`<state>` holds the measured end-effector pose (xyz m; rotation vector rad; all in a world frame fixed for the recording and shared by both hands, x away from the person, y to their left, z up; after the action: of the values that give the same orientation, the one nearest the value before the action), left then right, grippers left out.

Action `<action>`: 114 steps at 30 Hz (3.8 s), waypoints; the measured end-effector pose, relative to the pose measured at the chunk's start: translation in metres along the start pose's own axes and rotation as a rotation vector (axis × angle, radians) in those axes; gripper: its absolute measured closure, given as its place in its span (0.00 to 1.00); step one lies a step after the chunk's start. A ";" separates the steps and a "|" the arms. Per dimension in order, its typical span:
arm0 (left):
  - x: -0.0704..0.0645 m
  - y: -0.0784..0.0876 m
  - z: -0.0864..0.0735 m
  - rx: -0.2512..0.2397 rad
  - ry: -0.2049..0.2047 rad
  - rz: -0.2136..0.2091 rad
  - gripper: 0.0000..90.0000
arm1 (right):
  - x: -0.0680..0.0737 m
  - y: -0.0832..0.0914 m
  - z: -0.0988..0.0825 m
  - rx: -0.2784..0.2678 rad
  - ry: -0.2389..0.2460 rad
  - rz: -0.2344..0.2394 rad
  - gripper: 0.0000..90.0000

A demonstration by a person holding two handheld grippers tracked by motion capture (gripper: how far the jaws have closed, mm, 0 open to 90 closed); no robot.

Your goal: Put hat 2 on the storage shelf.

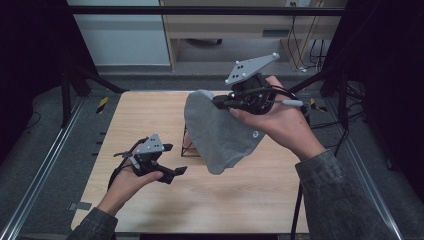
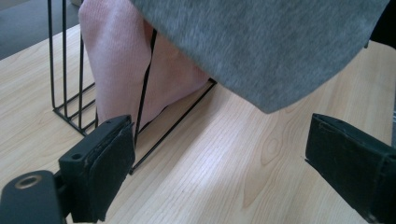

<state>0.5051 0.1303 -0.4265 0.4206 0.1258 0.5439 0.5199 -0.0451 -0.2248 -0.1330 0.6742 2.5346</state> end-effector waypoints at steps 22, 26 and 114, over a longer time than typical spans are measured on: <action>0.002 -0.018 0.007 -0.034 0.023 -0.021 0.12 | 0.017 -0.005 0.016 -0.030 0.030 0.032 0.99; 0.005 -0.022 0.012 -0.064 0.046 -0.044 0.18 | 0.021 -0.005 0.018 -0.028 0.038 0.043 0.99; 0.147 -0.045 0.152 -0.041 -0.095 0.323 0.97 | -0.163 -0.066 -0.061 -0.224 -0.213 -0.273 0.99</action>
<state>0.6861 0.1188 -0.3086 0.4287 -0.0462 0.8414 0.6920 -0.0992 -0.2712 -0.0286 0.2674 2.3101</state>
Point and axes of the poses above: each handheld gripper's, and its own axes: y roughly backward along the jaws, z roughly out of its top, x roughly to its left, the point moved 8 cm from there along -y, roughly forward along the jaws, and after that the axes turned 8 degrees about -x, right-handed, at the moved point
